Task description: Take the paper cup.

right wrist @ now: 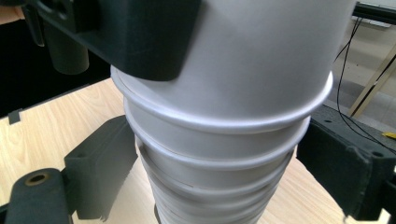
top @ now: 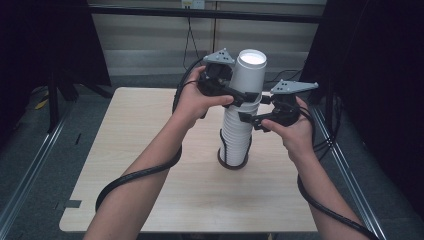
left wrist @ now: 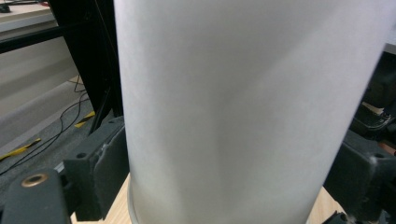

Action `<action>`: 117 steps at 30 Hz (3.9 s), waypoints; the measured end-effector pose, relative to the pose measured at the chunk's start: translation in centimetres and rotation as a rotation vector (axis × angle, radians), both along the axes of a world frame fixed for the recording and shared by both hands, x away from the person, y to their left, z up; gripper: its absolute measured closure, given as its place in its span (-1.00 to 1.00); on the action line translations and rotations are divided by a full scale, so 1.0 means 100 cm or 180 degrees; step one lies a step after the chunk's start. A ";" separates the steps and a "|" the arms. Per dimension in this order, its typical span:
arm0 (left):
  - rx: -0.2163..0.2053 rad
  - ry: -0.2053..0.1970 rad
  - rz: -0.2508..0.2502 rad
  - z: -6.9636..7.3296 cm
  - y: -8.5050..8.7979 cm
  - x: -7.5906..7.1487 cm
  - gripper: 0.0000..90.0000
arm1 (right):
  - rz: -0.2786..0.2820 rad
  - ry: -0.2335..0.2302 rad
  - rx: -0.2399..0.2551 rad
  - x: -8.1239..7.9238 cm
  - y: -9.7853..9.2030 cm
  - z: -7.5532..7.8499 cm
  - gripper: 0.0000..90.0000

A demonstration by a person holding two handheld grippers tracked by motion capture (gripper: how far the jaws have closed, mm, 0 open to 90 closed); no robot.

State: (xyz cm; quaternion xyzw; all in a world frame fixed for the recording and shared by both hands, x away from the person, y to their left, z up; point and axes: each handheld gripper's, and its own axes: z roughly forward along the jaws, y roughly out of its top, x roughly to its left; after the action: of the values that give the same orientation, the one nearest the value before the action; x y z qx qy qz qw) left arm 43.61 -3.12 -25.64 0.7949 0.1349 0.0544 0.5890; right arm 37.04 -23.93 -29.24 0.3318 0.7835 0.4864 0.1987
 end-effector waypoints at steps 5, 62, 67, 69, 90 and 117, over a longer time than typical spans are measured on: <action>-0.0017 0.0012 -0.0006 -0.001 0.000 0.000 -0.74 | -0.0026 0.0009 -0.0037 -0.001 -0.001 0.001 -0.74; -0.0176 0.0044 0.0086 0.020 0.003 0.002 -0.66 | -0.0085 0.0047 0.0226 -0.001 -0.002 0.002 -0.68; -0.0144 -0.0024 0.0127 0.030 0.004 0.001 -0.66 | -0.0080 0.0030 0.0205 -0.002 -0.002 0.001 -0.68; -0.0148 -0.0043 0.0128 0.032 0.005 0.001 -0.66 | -0.0083 0.0035 0.0211 -0.002 -0.002 0.001 -0.68; -0.0358 -0.0160 0.0230 0.057 0.013 -0.002 -0.66 | -0.0041 0.0084 0.0139 -0.002 -0.001 -0.003 -0.67; -0.0557 -0.0188 0.0320 0.069 0.021 -0.001 -0.61 | -0.0012 0.0028 0.0058 -0.002 0.000 -0.003 -0.66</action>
State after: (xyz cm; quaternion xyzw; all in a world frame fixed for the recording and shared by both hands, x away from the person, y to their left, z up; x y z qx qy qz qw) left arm 43.56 -1.06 -18.71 0.7307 0.1614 0.0953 0.6564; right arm 36.80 -23.93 -29.55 0.3372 0.7792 0.4917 0.1931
